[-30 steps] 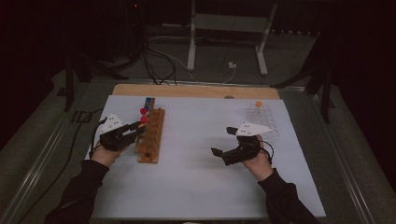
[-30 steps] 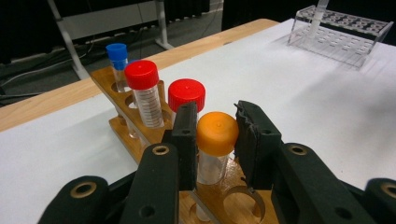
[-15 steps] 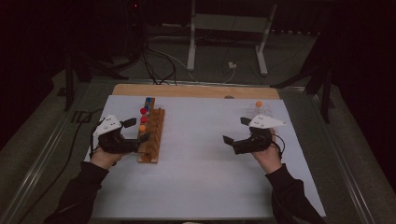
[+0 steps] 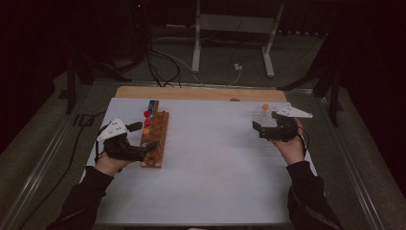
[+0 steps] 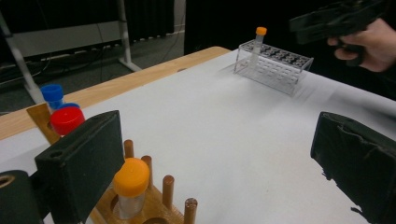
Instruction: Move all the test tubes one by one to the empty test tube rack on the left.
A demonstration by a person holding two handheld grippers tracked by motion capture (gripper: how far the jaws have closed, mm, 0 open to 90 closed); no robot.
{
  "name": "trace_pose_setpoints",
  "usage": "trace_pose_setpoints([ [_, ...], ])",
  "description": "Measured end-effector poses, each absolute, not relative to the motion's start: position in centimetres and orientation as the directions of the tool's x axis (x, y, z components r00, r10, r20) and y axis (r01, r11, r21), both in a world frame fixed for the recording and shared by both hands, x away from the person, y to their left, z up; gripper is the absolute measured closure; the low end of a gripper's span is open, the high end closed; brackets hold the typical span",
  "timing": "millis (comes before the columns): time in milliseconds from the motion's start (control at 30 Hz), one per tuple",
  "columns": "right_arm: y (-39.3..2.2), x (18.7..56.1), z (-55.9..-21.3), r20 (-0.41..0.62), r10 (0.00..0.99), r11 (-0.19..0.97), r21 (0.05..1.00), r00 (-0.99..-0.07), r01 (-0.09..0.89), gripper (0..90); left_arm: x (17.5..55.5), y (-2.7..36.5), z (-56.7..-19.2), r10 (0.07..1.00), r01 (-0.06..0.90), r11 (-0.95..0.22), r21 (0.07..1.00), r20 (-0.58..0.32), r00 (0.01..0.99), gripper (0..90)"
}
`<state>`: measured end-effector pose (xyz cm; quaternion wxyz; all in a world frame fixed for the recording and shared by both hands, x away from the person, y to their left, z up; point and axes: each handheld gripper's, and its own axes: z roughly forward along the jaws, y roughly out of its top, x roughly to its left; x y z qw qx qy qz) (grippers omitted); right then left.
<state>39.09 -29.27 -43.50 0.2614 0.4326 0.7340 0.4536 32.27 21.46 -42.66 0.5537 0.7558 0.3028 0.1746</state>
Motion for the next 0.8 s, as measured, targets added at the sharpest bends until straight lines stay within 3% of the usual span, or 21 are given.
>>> trace_pose_setpoints([
  [300, -30.3, 42.0, -44.6, -0.003, 0.918, 0.21, 0.852, -0.397, 0.48, 40.1, 32.2, 21.5, -42.5, 0.649, 0.258, -0.205, 0.944, -0.066, 0.758, 3.5],
  [533, -30.2, 43.8, -45.2, -0.03, 0.936, 0.225, 0.816, -0.35, 0.532, 52.7, 32.1, 21.4, -42.5, 0.649, 0.254, -0.21, 0.944, -0.059, 0.758, 3.6],
  [800, -30.1, 45.5, -45.5, -0.024, 0.951, 0.209, 0.782, -0.307, 0.587, 61.1, 32.2, 21.4, -42.5, 0.649, 0.255, -0.211, 0.944, -0.059, 0.759, 3.6],
])
